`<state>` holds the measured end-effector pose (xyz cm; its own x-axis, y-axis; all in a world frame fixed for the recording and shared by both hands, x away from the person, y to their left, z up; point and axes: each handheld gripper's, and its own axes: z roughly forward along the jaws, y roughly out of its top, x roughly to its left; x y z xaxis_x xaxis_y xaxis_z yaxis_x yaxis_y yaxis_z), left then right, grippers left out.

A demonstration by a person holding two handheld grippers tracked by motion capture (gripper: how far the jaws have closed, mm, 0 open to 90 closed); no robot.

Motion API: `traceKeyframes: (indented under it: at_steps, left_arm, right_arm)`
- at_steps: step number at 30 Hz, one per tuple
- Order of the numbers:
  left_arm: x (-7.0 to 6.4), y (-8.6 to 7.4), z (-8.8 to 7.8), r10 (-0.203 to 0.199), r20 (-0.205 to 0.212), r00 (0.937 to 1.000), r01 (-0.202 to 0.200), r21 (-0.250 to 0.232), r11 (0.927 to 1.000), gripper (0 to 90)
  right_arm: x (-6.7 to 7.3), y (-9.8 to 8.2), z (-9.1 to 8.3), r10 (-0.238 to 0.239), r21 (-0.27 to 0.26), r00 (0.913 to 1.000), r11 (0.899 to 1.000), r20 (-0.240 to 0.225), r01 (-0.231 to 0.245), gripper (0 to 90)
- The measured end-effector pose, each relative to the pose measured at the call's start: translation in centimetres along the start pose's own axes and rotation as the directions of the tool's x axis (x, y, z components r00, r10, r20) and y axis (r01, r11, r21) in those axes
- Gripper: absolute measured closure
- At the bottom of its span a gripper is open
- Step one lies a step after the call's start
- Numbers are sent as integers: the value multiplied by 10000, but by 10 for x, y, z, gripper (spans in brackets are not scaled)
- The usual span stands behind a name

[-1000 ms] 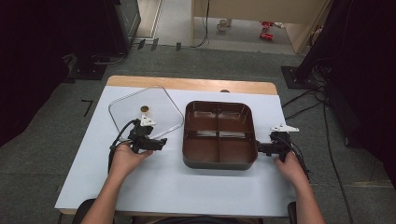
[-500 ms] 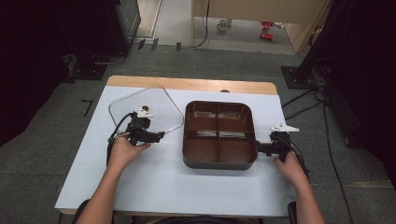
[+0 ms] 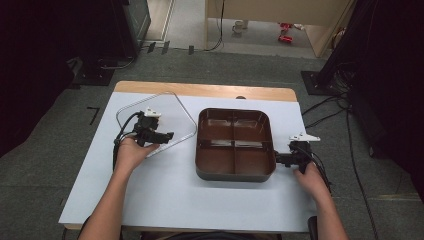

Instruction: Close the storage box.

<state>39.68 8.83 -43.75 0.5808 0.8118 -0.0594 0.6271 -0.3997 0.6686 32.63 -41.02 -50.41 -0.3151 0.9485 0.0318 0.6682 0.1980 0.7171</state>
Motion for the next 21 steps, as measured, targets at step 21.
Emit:
traceKeyframes:
  at_steps: [21]
  left_arm:
    - [48, 18, 23, -1001, -782, 9919, 987, -213, 9949, 332]
  right_arm:
    - [0, 0, 0, 0, -2, 10000, 10000, -3, 0, 91]
